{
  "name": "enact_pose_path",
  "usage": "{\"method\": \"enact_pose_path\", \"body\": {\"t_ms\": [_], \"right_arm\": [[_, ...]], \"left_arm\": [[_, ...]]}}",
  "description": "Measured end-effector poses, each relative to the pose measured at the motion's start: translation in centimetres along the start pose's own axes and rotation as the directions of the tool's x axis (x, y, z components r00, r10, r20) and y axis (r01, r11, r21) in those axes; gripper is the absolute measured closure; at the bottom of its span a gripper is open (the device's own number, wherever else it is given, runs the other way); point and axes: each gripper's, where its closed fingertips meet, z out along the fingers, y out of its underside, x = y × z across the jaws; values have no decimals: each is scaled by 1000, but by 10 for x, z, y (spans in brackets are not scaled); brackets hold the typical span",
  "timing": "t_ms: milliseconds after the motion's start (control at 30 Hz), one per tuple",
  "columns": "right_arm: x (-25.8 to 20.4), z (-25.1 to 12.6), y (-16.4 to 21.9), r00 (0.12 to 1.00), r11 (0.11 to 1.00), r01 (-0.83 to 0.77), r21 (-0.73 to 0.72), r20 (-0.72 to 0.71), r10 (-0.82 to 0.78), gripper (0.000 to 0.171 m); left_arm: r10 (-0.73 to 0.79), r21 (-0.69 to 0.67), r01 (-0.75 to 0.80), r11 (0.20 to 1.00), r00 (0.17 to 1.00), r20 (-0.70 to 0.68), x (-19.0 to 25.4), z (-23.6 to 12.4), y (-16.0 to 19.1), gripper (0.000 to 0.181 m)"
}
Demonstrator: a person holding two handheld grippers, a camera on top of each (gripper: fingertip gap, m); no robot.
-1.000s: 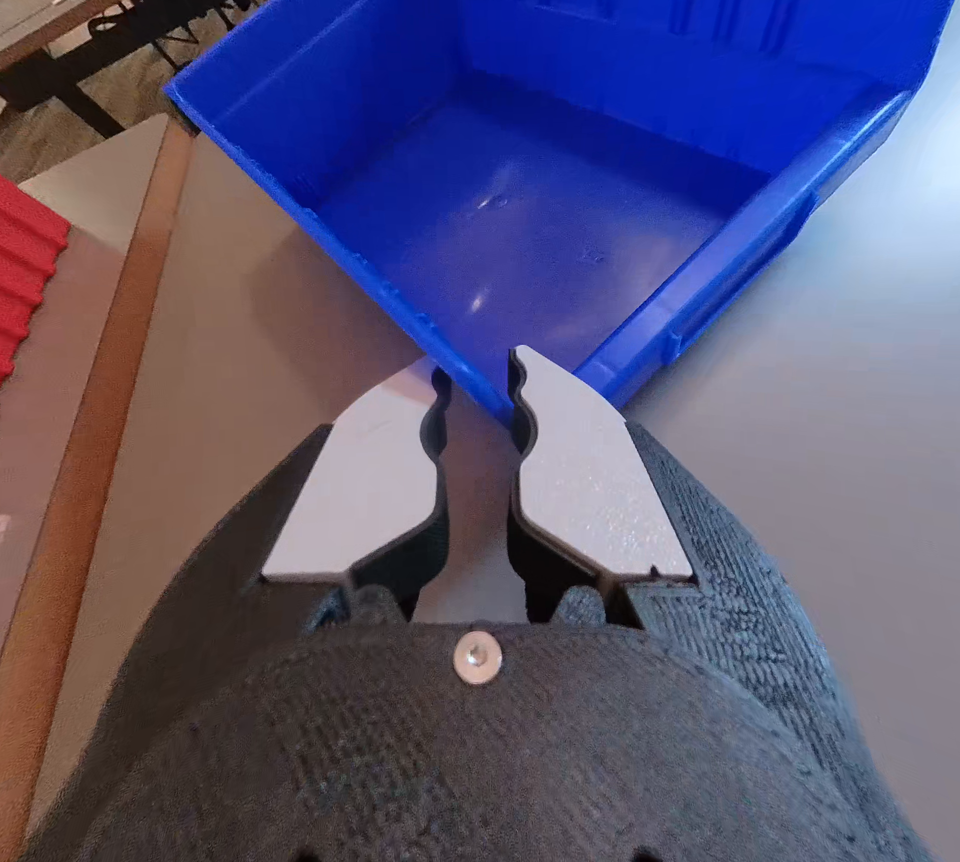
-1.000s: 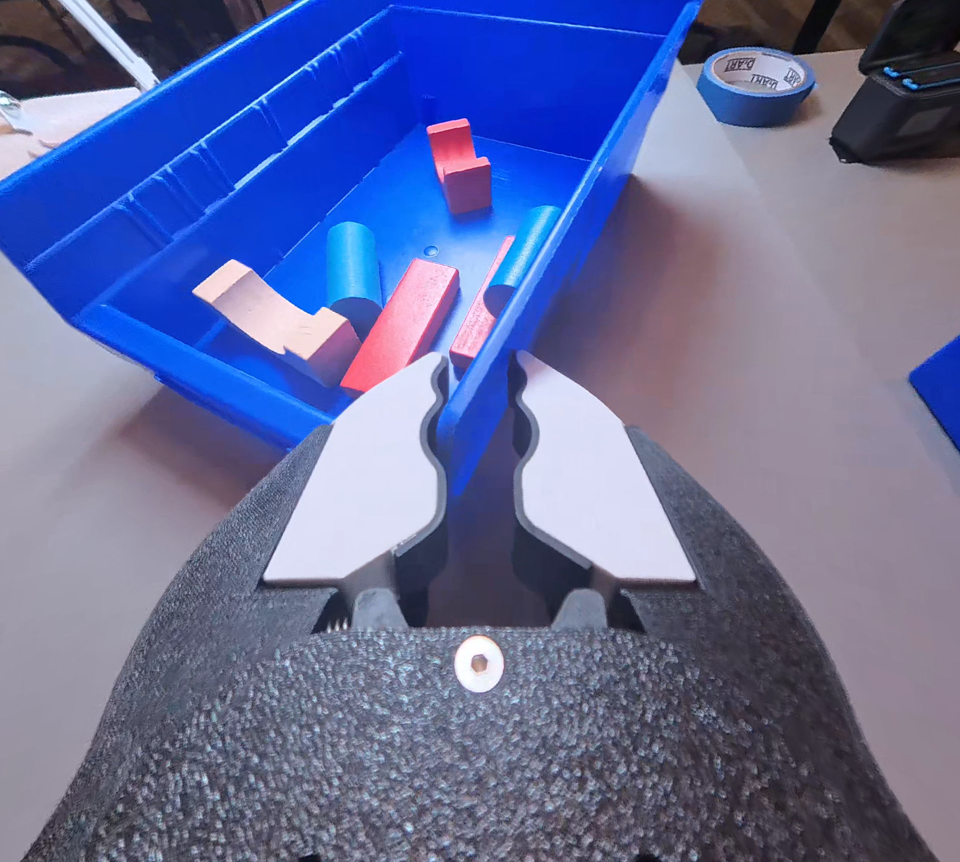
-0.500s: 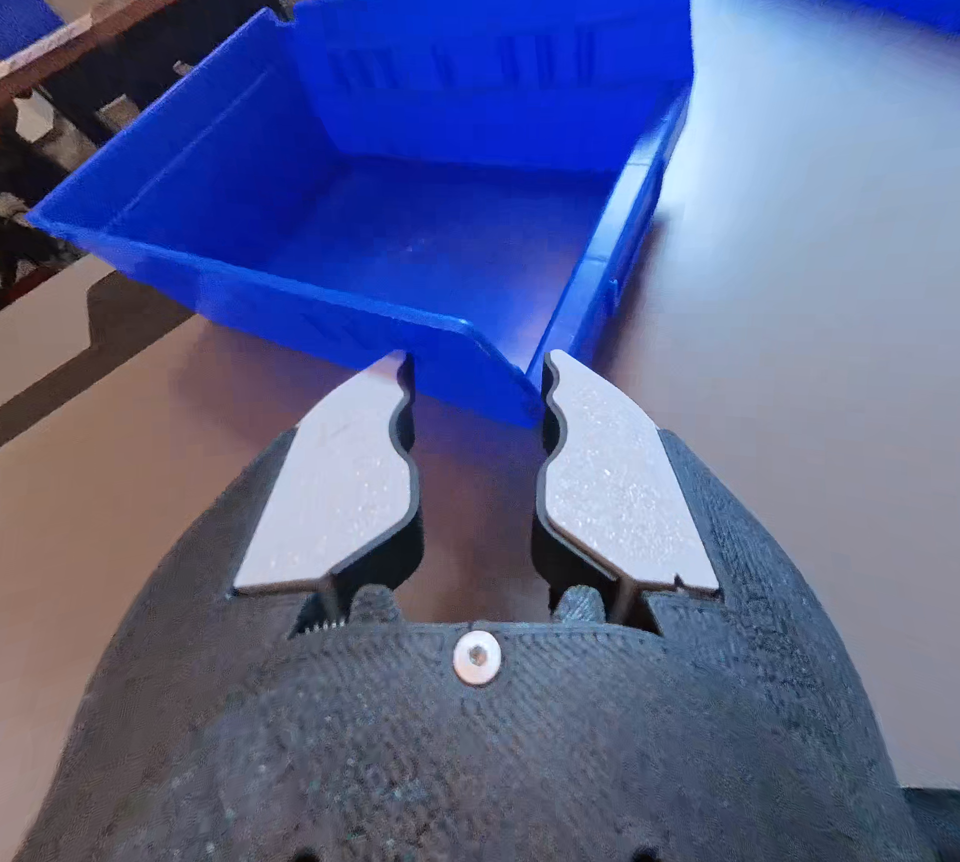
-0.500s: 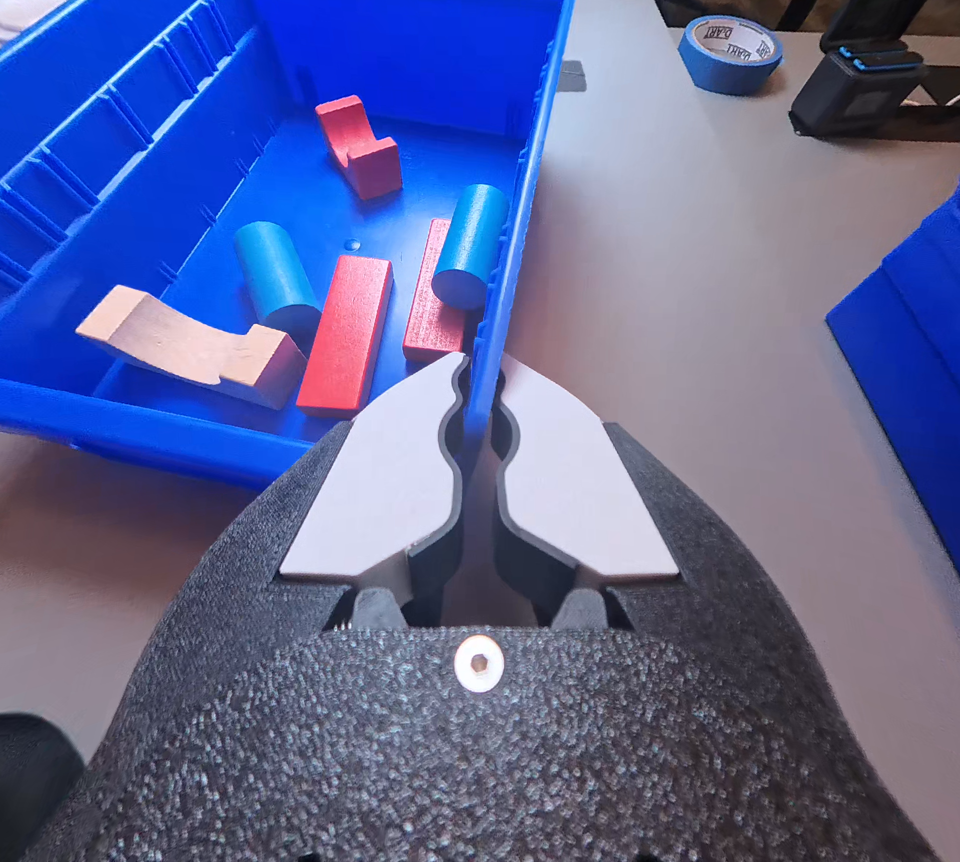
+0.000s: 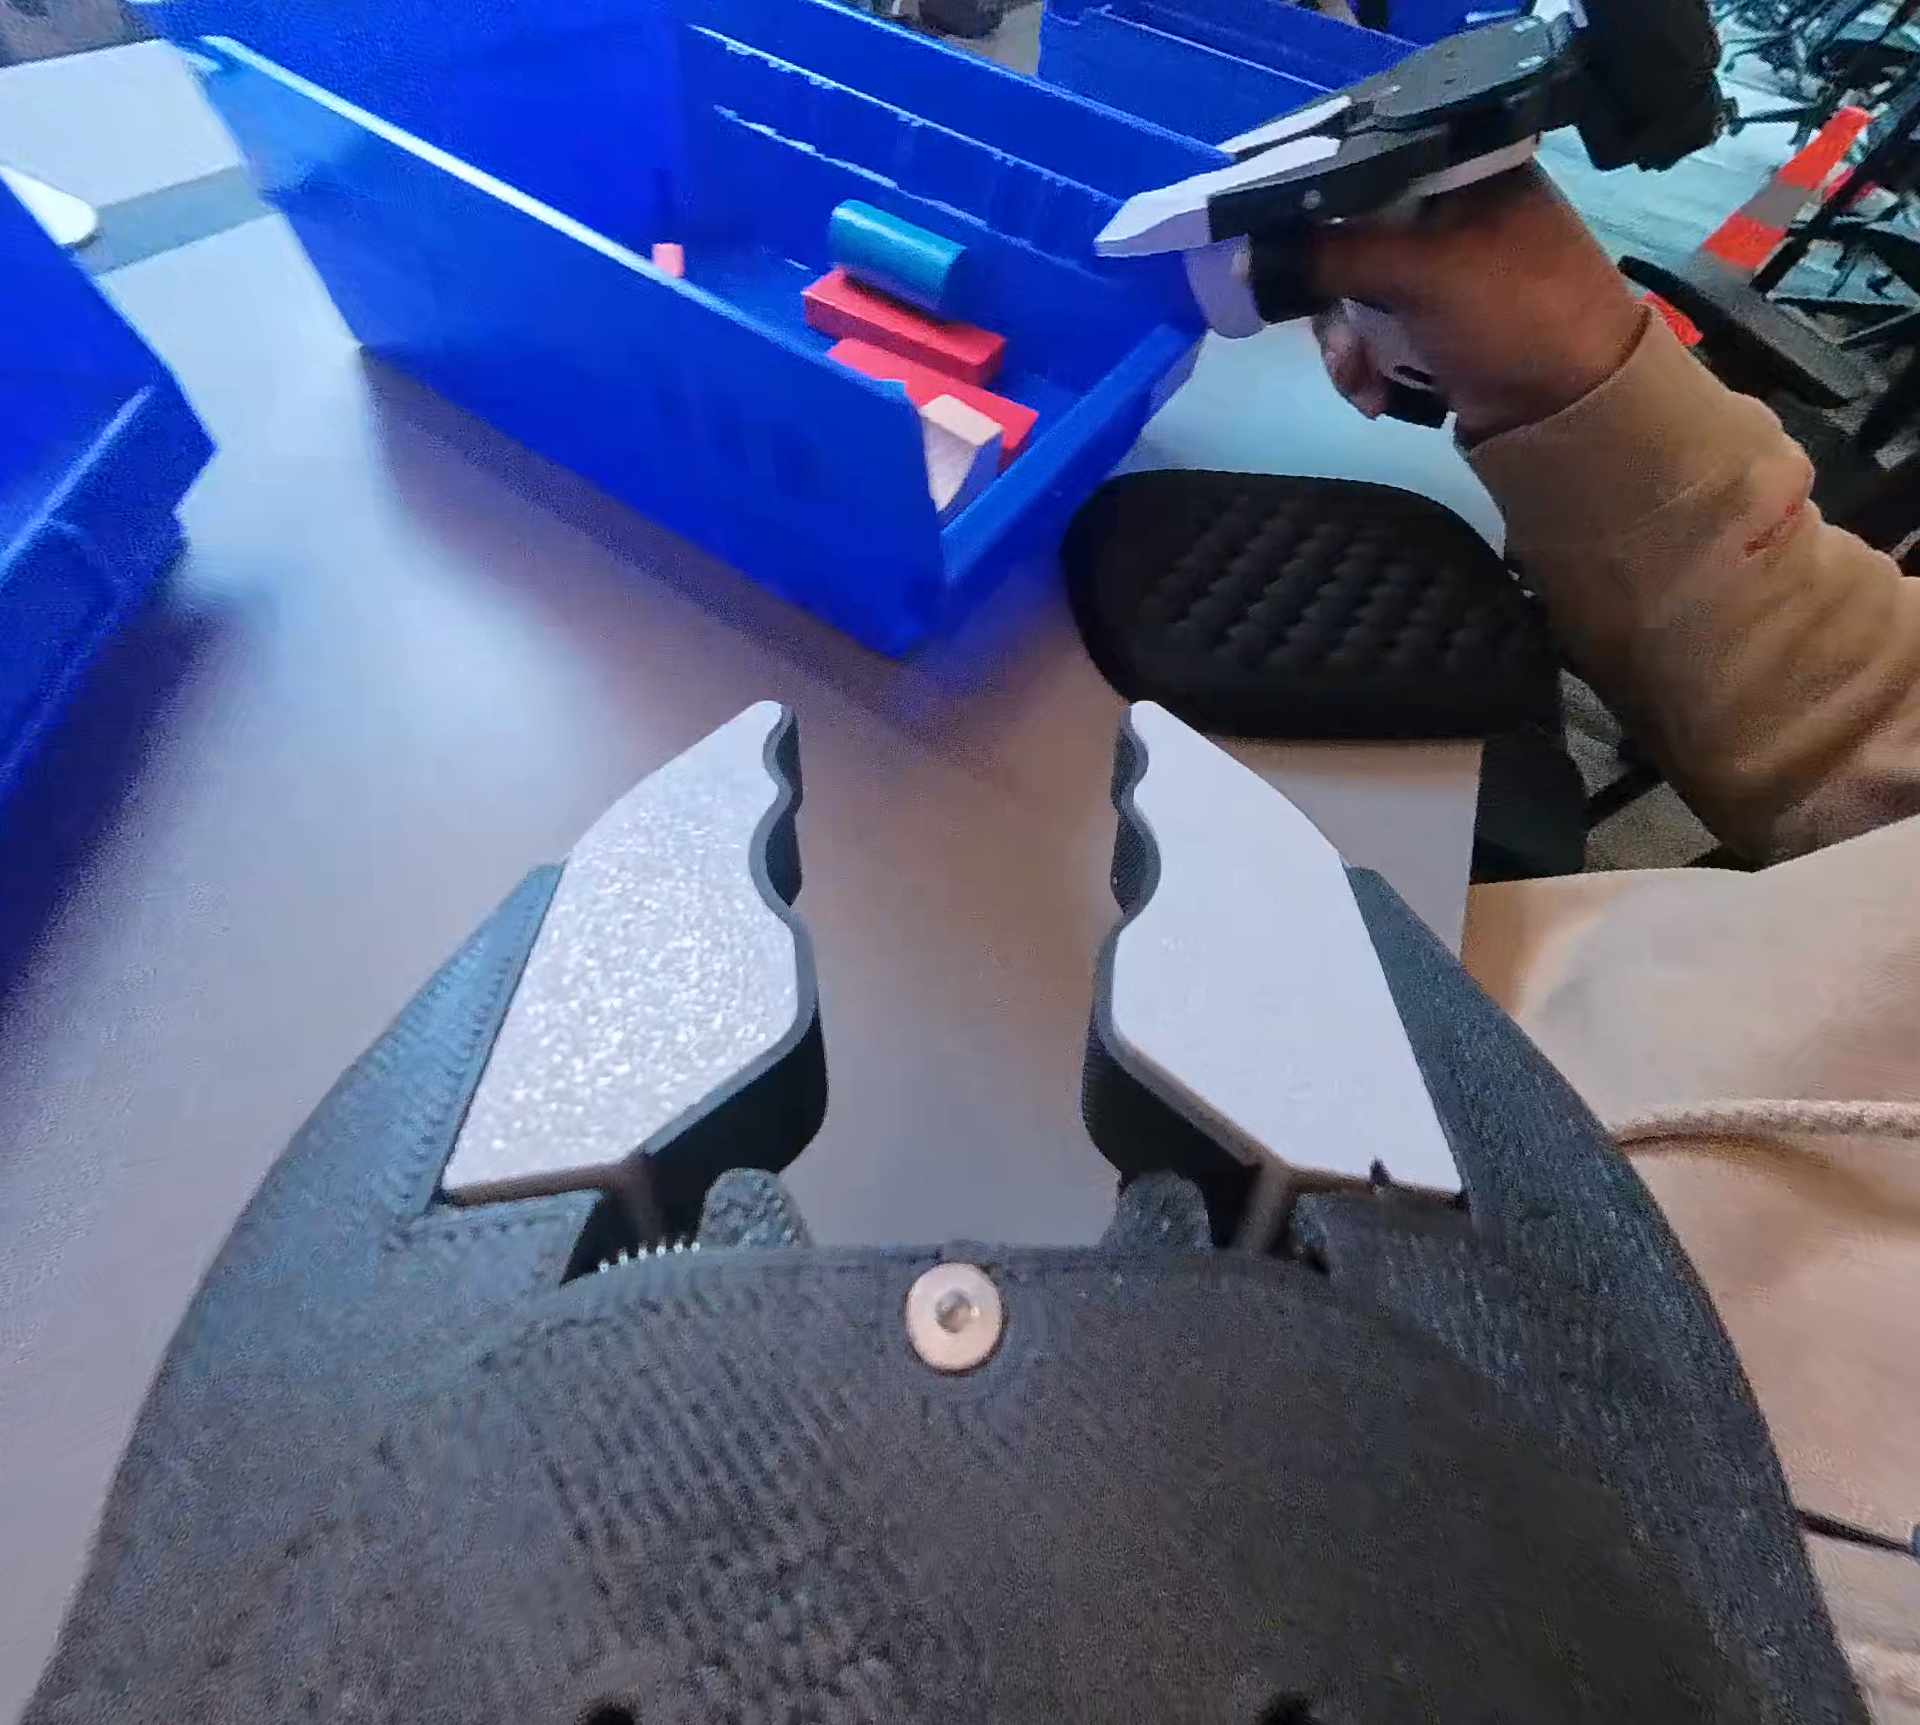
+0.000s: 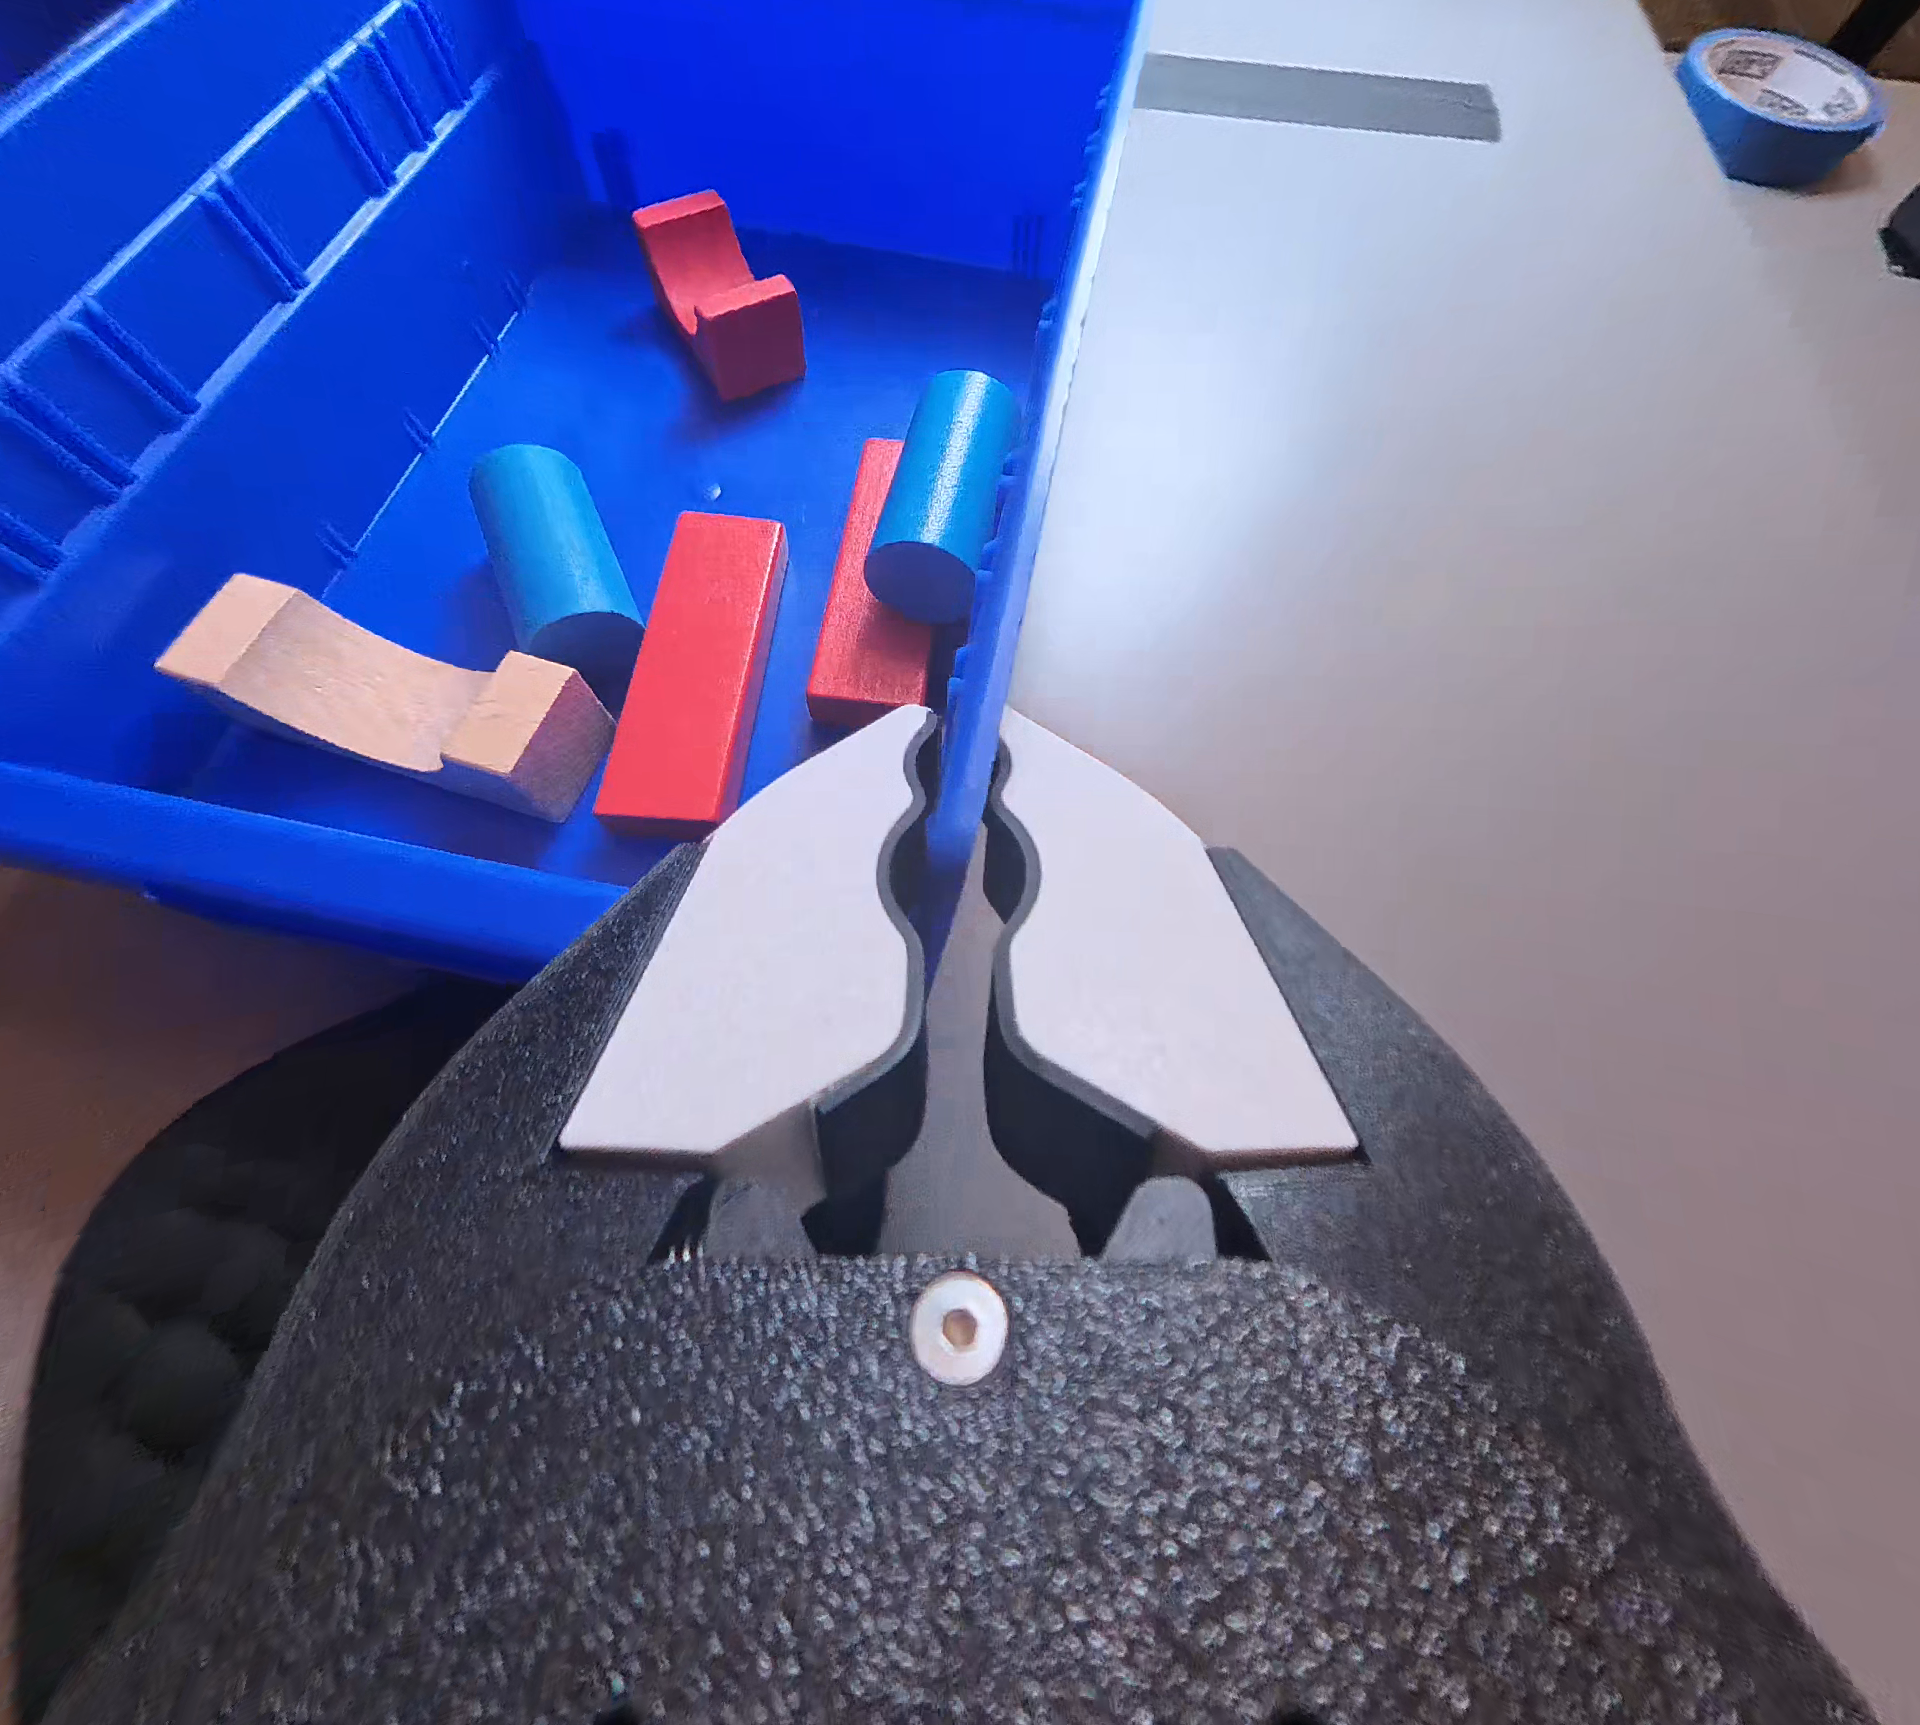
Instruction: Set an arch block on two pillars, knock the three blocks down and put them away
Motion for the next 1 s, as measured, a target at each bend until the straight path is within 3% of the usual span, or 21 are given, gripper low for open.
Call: {"method": "enact_pose_path", "body": {"t_ms": [133, 200, 333, 433, 500, 600, 767, 867, 1000], "right_arm": [[-38, 3, -6, 998, 999, 22, 30, 66, -24, 167], [-46, 2, -9, 997, 998, 7, 55, 81, -11, 168], [-53, -11, -18, 996, 992, 19, 123, 80, -29, 168], [-50, -18, -23, 997, 989, 2, 146, 77, -14, 168], [-45, -18, -23, 996, 988, -33, 148, 91, 20, 168], [-41, -16, -21, 992, 985, -86, 149, 109, 70, 168], [-22, -19, -29, 984, 968, -160, 194, 110, 141, 168], [-7, -16, -28, 980, 961, -193, 197, 86, 179, 168], [0, -13, -32, 972, 950, -231, 211, 84, 218, 168]], "left_arm": [[-9, -29, 9, 1000, 1000, -6, 34, 36, 5, 115], [-7, -1, 7, 1000, 1000, 11, 43, 55, 3, 122], [162, -25, -160, 987, 974, 157, 38, 82, 11, 150], [279, -65, -272, 960, 929, 242, 31, 71, 5, 173], [272, -55, -267, 962, 927, 257, 28, 57, 2, 168], [151, 7, -154, 988, 976, 160, 38, 51, 3, 161], [132, 90, -147, 985, 979, 154, 49, 47, -1, 152], [110, 66, -124, 990, 975, 192, 40, 52, 5, 121], [35, 17, -37, 999, 994, 104, 48, 82, 20, 107]]}}
